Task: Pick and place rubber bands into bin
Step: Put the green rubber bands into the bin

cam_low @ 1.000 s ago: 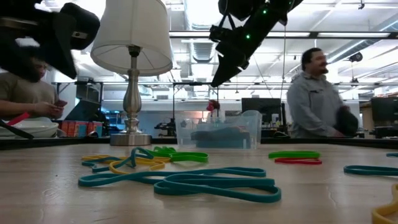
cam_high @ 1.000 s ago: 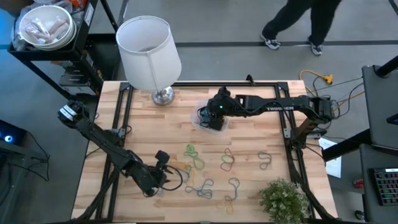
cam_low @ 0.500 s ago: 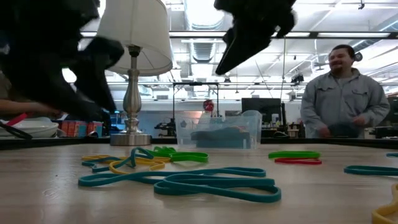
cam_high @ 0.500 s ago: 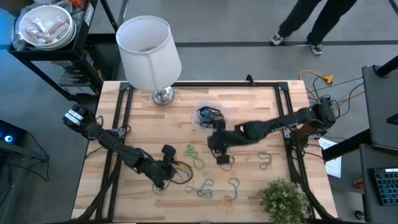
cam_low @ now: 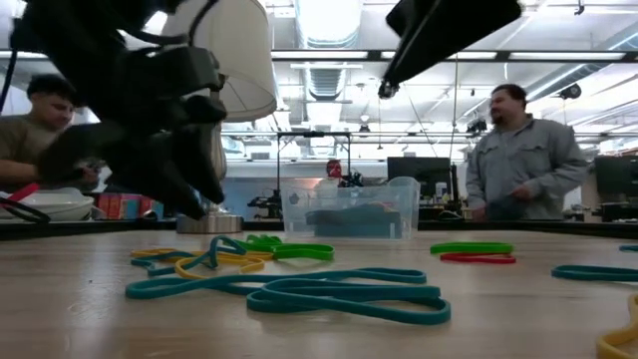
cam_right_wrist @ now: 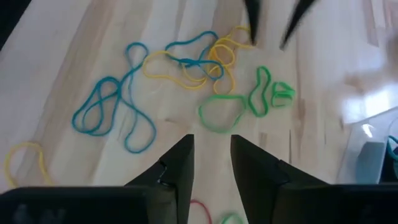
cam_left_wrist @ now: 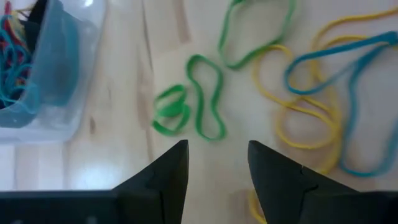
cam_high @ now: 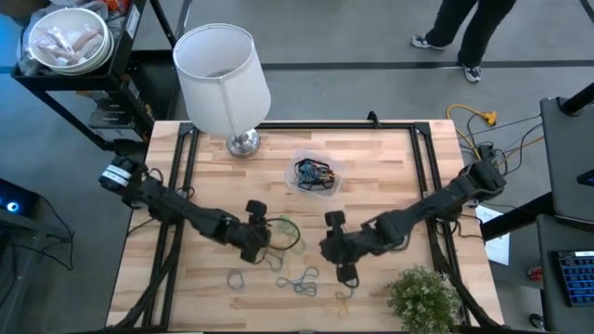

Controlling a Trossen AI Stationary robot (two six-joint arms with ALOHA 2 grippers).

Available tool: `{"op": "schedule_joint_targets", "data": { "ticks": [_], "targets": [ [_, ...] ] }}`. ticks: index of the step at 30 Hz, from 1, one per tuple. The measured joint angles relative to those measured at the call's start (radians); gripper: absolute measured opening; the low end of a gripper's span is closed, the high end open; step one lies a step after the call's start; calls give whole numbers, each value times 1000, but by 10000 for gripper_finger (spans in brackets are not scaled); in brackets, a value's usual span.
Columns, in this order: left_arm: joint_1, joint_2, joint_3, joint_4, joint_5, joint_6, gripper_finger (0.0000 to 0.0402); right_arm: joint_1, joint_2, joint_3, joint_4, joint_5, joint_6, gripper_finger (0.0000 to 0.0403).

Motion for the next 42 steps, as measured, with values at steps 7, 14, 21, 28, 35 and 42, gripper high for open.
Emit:
{"op": "schedule_joint_targets", "data": {
  "ticks": [7, 14, 21, 28, 35, 42],
  "targets": [
    [63, 59, 2, 87, 80, 83, 150, 41, 0, -2, -1, 16, 1, 85],
    [128, 117, 9, 117, 170, 85, 150, 43, 0, 1, 1, 16, 4, 72],
    [181, 137, 12, 131, 243, 59, 124, 43, 0, 1, 4, 16, 4, 69],
    [187, 130, 9, 122, 254, 89, 15, 43, 0, 1, 4, 16, 4, 71],
    [187, 121, 12, 106, 213, 119, 1, 43, 0, 1, 3, 16, 4, 64],
    [178, 50, 32, 111, 158, 148, 0, 43, 0, 1, -5, 16, 5, 65]
  ]
}}
